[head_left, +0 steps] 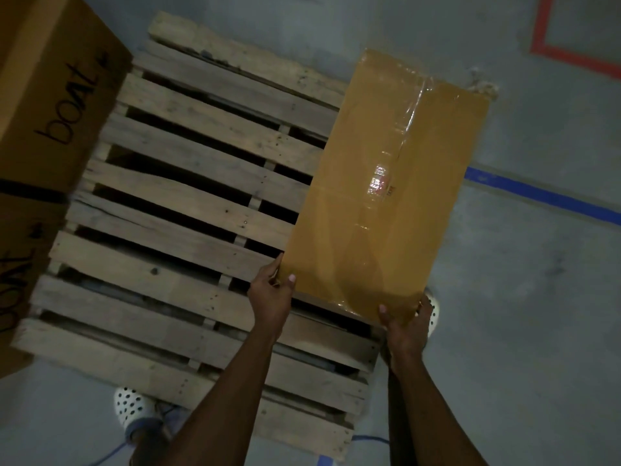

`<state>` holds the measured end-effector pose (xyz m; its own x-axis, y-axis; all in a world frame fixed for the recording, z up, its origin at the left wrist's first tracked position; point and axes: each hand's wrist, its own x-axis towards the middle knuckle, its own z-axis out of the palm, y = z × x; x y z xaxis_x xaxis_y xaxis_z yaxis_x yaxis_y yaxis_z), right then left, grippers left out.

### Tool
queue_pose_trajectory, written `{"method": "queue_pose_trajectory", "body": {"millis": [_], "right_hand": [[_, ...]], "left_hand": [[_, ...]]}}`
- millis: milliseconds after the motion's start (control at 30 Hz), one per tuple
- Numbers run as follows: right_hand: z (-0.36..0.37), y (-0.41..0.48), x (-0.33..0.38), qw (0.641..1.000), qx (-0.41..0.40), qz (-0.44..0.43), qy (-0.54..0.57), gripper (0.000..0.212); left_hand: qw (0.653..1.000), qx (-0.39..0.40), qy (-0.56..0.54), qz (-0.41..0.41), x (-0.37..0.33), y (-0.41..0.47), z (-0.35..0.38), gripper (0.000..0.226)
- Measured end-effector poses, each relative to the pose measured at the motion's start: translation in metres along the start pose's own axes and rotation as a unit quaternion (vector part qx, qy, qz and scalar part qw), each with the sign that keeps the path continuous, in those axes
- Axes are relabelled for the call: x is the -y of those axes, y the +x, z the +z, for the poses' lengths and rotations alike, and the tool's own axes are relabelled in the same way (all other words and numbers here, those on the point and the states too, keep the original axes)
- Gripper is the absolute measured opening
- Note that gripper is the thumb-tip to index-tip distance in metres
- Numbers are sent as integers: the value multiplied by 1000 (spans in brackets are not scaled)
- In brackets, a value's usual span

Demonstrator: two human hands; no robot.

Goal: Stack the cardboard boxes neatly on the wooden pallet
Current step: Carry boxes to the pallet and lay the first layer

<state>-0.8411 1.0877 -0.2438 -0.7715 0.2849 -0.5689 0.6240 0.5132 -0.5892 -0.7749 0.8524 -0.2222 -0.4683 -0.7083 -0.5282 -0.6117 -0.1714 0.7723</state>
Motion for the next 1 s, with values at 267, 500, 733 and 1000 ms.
{"method": "queue_pose_trajectory", "body": {"millis": [267, 500, 733, 1000], "right_hand": [[8, 3, 5, 1000, 13, -3, 25, 91], [13, 22, 27, 998, 30, -56, 27, 86], [21, 28, 36, 999, -4, -43, -24, 87], [30, 13, 34, 998, -26, -27, -43, 86]], "left_hand": [[1000, 0, -9, 1, -6, 21, -6, 51], [999, 39, -3, 9, -18, 42, -12, 58], [999, 41, 7, -20, -22, 45, -6, 59], [997, 62, 48, -18, -24, 54, -7, 58]]}}
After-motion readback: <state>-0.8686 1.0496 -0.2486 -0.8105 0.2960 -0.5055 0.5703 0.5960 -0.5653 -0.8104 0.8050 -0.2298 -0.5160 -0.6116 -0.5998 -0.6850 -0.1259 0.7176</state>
